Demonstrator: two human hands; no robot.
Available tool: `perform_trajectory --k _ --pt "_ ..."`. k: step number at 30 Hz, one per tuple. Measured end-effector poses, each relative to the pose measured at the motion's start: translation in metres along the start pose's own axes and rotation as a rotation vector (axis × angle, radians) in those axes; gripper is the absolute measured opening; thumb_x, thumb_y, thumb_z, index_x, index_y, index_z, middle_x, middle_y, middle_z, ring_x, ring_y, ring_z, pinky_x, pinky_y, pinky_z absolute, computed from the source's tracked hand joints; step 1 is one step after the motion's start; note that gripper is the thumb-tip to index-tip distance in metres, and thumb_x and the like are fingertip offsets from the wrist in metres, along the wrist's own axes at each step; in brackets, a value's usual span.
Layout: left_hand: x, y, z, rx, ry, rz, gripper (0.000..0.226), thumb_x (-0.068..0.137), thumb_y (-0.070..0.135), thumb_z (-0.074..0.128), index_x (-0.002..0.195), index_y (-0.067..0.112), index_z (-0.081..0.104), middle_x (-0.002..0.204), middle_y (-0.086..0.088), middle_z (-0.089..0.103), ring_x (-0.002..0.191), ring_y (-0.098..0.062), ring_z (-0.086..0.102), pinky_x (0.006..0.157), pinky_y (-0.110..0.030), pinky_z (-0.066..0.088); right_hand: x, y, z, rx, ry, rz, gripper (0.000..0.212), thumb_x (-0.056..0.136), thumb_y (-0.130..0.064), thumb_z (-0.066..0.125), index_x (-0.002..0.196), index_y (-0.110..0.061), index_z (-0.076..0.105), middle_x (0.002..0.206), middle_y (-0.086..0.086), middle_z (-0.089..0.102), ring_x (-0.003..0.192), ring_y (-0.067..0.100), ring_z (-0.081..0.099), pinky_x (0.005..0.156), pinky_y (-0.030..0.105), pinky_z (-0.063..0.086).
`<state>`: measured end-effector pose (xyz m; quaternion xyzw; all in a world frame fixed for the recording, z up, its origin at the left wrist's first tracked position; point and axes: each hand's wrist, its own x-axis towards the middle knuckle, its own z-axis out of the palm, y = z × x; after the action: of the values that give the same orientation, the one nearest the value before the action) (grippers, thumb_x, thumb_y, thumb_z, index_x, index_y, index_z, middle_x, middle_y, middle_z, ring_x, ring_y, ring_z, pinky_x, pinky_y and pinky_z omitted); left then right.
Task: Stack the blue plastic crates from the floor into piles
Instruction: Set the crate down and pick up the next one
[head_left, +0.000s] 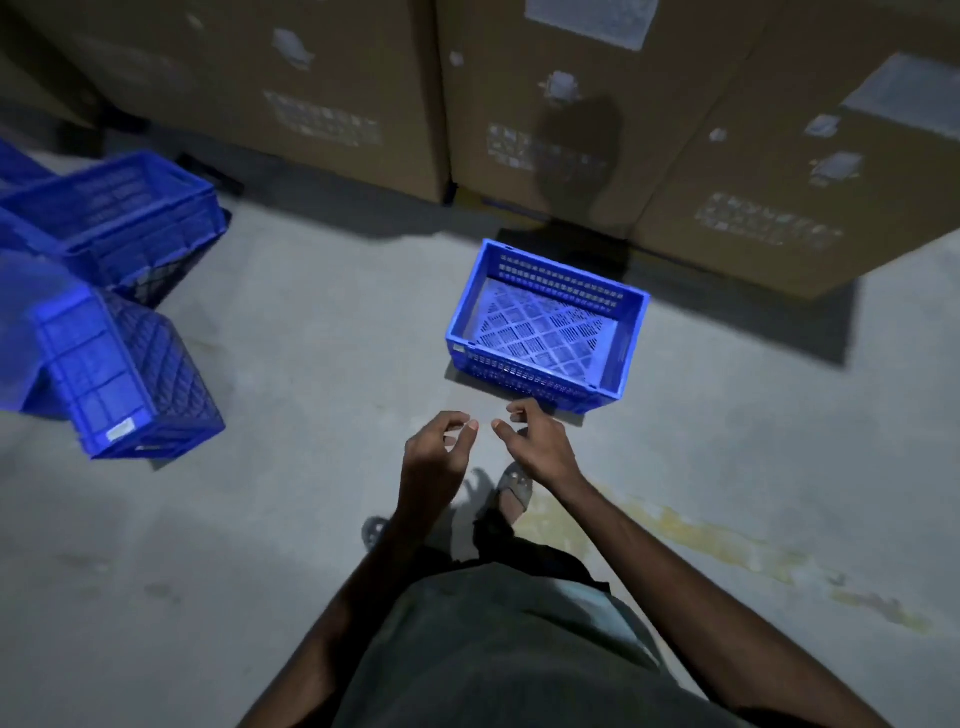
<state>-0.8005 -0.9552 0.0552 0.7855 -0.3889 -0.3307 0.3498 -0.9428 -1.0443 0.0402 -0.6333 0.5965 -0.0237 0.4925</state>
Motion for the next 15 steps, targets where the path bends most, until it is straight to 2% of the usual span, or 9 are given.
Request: perform_trajectory --k 2,3,5,8,10,15 --pt "-0.007 -0.013 -0.023 -0.072 0.055 -0.080 0.015 0.097 0.024 0.064 0.101 0.012 0.072 0.098 0.007 0.076 0.089 -0.009 0.070 0.080 -0.010 0.048 0.000 -0.012 0.011 -0.025 -0.054 -0.007 0.039 0.093 -0.050 0.062 0.122 -0.025 0.055 0.113 -0.006 0.062 0.103 0.021 0.066 0.092 0.038 0.051" --pt "-0.010 -0.021 -0.037 -0.106 0.073 -0.122 0.011 0.098 0.021 0.064 0.101 0.013 0.072 0.097 0.010 0.075 0.089 -0.004 0.069 0.078 -0.008 0.046 -0.001 -0.020 0.018 -0.042 -0.073 -0.020 0.038 0.093 -0.050 0.062 0.121 -0.025 0.055 0.112 -0.006 0.063 0.102 0.021 0.066 0.092 0.039 0.051" --pt "-0.014 -0.038 -0.066 -0.192 0.126 -0.193 0.010 0.099 0.022 0.065 0.102 0.015 0.072 0.096 0.014 0.074 0.091 0.004 0.066 0.076 -0.008 0.044 -0.002 -0.040 0.035 -0.066 -0.109 -0.053 0.037 0.093 -0.049 0.063 0.120 -0.024 0.056 0.111 -0.005 0.065 0.100 0.020 0.066 0.094 0.040 0.051" --pt "-0.023 -0.069 -0.119 -0.258 0.210 -0.285 0.015 0.099 0.029 0.065 0.105 0.018 0.073 0.098 0.011 0.074 0.089 0.010 0.064 0.074 -0.004 0.042 -0.010 -0.085 0.077 -0.113 -0.165 -0.124 0.035 0.093 -0.047 0.064 0.119 -0.024 0.059 0.110 -0.004 0.066 0.099 0.016 0.065 0.093 0.038 0.051" --pt "-0.028 -0.083 -0.146 -0.274 0.247 -0.304 0.016 0.099 0.030 0.064 0.106 0.019 0.073 0.099 0.009 0.074 0.088 0.010 0.064 0.074 0.000 0.041 -0.015 -0.110 0.101 -0.123 -0.190 -0.149 0.033 0.093 -0.047 0.064 0.118 -0.025 0.060 0.110 -0.006 0.066 0.099 0.014 0.065 0.092 0.036 0.051" --pt "-0.066 -0.158 -0.246 -0.310 0.324 -0.310 0.011 0.098 0.027 0.065 0.102 0.021 0.074 0.098 0.013 0.075 0.090 0.011 0.064 0.076 -0.001 0.041 -0.050 -0.181 0.219 -0.176 -0.264 -0.238 0.034 0.092 -0.049 0.064 0.117 -0.026 0.060 0.112 -0.005 0.069 0.097 0.015 0.067 0.093 0.036 0.052"
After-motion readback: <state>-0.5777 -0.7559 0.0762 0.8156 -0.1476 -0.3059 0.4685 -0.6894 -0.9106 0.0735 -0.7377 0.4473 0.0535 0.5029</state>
